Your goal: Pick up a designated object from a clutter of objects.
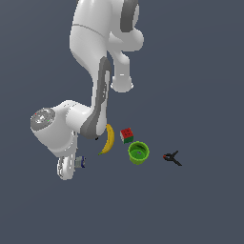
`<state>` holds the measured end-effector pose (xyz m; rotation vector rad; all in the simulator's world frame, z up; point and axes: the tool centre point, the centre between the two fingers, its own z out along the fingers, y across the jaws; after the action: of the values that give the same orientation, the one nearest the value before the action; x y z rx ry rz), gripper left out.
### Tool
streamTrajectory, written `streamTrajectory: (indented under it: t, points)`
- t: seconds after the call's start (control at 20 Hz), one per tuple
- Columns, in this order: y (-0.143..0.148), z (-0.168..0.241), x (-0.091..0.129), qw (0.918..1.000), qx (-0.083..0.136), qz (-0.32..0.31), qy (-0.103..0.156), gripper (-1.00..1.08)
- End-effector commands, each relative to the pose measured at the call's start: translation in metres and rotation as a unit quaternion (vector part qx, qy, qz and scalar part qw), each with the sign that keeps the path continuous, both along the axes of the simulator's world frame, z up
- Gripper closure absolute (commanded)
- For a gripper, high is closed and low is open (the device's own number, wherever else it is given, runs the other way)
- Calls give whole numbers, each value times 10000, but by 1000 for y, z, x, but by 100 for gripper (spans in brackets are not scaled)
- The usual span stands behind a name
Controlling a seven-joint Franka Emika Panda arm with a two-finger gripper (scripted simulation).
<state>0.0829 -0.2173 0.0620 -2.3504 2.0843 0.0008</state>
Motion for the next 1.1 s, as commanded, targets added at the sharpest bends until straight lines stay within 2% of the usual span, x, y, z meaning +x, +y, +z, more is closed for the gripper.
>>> streamTrajectory:
  t: [0.0, 0.4, 0.65, 0.7, 1.05]
  points:
    - [0, -5, 0, 10000, 1, -3, 2, -92]
    - [0, -43, -1, 10000, 0, -27, -1, -92]
    - [-1, -50, 0, 10000, 0, -27, -1, -92]
    - [-1, -50, 0, 10000, 0, -27, -1, 108]
    - [-1, -50, 0, 10000, 0, -27, -1, 108]
